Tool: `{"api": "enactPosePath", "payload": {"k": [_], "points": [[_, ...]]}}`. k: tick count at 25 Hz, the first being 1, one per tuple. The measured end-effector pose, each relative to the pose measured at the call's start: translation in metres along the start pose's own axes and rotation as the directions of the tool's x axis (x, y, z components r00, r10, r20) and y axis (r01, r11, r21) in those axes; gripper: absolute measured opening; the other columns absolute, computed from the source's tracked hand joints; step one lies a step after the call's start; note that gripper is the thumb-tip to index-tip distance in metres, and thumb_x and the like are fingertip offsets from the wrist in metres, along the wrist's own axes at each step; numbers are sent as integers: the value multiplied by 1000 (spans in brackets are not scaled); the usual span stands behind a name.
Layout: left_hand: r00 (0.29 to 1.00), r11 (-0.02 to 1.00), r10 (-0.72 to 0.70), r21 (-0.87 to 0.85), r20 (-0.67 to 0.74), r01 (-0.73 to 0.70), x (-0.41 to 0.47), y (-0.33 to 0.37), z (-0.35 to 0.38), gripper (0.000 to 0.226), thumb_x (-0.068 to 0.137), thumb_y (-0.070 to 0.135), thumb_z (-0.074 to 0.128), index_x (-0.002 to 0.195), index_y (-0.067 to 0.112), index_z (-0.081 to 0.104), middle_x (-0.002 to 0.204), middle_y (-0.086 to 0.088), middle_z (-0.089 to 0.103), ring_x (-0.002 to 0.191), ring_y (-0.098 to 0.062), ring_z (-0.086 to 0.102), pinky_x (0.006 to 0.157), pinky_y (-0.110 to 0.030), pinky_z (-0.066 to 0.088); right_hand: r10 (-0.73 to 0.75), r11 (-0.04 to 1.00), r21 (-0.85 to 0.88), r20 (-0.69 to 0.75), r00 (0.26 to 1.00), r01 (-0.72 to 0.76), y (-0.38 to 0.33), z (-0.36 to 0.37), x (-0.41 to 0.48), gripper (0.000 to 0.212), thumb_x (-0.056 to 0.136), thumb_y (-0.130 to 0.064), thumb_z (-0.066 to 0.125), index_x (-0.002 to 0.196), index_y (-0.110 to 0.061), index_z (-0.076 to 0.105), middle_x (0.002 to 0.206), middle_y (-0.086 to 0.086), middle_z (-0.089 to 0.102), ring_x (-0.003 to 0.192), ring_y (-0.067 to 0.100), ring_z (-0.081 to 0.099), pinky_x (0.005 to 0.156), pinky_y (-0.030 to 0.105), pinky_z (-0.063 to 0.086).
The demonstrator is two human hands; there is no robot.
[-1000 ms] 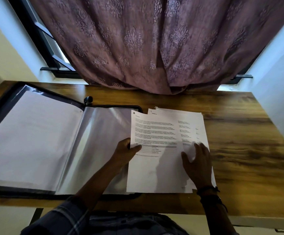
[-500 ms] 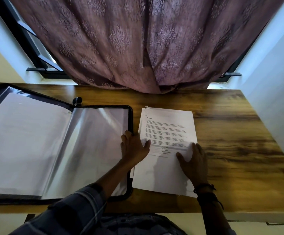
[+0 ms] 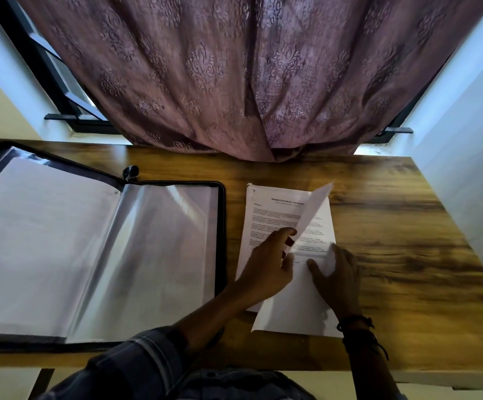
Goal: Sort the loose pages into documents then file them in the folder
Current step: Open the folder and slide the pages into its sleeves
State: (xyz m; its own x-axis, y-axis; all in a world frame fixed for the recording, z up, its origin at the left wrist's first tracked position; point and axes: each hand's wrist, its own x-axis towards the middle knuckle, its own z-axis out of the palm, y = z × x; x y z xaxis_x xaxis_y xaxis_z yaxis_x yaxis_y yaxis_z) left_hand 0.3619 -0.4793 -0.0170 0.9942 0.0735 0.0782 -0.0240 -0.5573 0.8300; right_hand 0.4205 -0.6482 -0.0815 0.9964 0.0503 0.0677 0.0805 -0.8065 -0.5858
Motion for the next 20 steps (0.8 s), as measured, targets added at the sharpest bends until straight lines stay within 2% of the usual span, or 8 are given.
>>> {"api": "enactPosePath", "payload": {"k": [2,6,8,11,13,15,17,20], "points": [[998,1000,-6,-25,56,7,2,0,2,53,97,12,56,145,16,35,147,-4,44,128,-16,48,89,0,36,15,999,47,2,1000,-15,3,-1,7,69,80,-31,77,135,-2,48,133,20,54,123,38,48,104,52,38],[990,960,-88,-257,113,114,6,-1,-5,51,99,5,49,147,18,37,151,-2,42,138,-16,40,104,-19,39,108,944,312,28,994,-111,6,-13,20,56,79,-28,78,127,-9,56,125,12,61,111,30,59,91,53,53],[983,909,-133,-380,130,173,8,-6,-10,46,100,4,47,144,17,40,149,0,46,136,-14,42,101,-18,41,125,895,422,69,990,-142,9,-22,26,48,80,-23,78,122,-9,61,119,9,66,105,27,64,88,50,56],[973,866,-178,-444,150,227,11,-9,-13,38,100,5,47,136,15,45,138,7,51,124,-8,50,92,-12,48,169,876,445,74,983,-185,15,-33,31,41,80,-15,78,117,-5,65,113,10,69,98,27,66,86,45,56],[969,904,-221,-349,112,247,14,-10,-14,33,99,12,53,132,14,49,130,5,54,114,-6,53,90,-15,51,174,875,442,97,980,-199,23,-40,33,39,82,-12,75,119,-4,65,112,9,69,96,26,66,85,43,55],[961,951,-275,-152,-16,270,16,-19,-15,40,96,24,60,133,14,50,131,-3,54,119,-16,52,98,-29,49,166,895,401,100,981,-193,35,-51,37,38,83,-10,74,120,-3,65,113,10,69,97,28,66,86,44,55],[929,934,-355,10,-104,358,16,-31,-19,58,91,32,66,140,15,41,139,-7,44,131,-24,39,108,-40,39,157,929,327,75,985,-173,47,-65,44,37,82,-6,74,118,2,65,110,11,68,96,28,66,83,40,52],[885,885,-432,108,-176,453,16,-43,-31,67,85,27,73,138,11,35,140,-10,38,133,-29,35,108,-40,34,158,978,139,-14,987,-155,70,-87,63,35,79,-3,77,111,7,67,108,24,69,93,36,66,79,37,48]]}}
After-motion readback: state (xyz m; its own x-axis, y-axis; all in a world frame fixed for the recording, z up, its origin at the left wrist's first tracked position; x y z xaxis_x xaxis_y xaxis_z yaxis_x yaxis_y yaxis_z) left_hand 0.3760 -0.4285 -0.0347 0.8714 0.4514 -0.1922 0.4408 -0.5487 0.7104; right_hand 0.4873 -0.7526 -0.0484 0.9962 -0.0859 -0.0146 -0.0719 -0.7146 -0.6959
